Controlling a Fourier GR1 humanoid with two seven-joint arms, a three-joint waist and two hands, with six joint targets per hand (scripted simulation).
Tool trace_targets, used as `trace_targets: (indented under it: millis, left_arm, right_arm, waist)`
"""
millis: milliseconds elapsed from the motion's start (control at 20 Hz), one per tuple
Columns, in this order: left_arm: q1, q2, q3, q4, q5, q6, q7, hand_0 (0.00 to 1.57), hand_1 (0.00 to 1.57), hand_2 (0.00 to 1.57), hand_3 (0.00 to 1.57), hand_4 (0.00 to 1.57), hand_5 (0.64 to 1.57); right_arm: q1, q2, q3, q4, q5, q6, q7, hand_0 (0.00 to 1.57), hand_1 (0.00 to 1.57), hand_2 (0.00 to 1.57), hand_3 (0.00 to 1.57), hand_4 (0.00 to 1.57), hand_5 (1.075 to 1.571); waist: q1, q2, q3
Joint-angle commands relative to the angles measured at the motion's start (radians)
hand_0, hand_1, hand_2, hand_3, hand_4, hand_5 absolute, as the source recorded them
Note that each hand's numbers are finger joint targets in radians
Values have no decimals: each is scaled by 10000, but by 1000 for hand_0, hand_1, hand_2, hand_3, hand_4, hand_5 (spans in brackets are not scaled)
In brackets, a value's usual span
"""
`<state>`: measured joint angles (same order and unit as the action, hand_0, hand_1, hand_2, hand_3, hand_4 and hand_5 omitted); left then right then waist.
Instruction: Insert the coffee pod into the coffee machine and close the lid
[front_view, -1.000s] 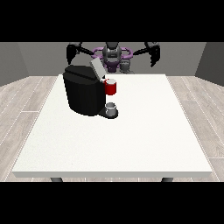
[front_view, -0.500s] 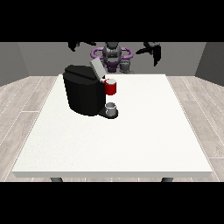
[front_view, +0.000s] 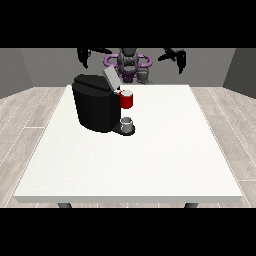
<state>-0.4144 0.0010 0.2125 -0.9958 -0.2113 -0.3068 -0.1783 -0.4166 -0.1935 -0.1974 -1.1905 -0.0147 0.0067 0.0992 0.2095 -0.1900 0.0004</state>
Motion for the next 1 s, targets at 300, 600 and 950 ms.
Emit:
trace_targets:
  millis: [300,600,950]
  left_arm:
    - [1297,205,-722,-2670,697,23,468,0,0,0,0,371,1571]
    - [1678,240,-708,-3127,772,464,246,0,0,0,0,377,1571]
    - [1840,476,-667,-4086,899,821,1159,0,0,0,0,309,1571]
  right_arm:
    - [-1272,-284,-343,1060,-579,237,79,0,0,0,0,56,1571]
    - [-1509,425,526,1114,-171,124,-281,0,0,0,0,0,1571]
    - [-2183,-53,525,1580,-267,712,-100,0,0,0,0,0,1571]
  waist:
    - [33,1124,-2]
    - [-495,1766,-3]
    - [-649,1857,-3]
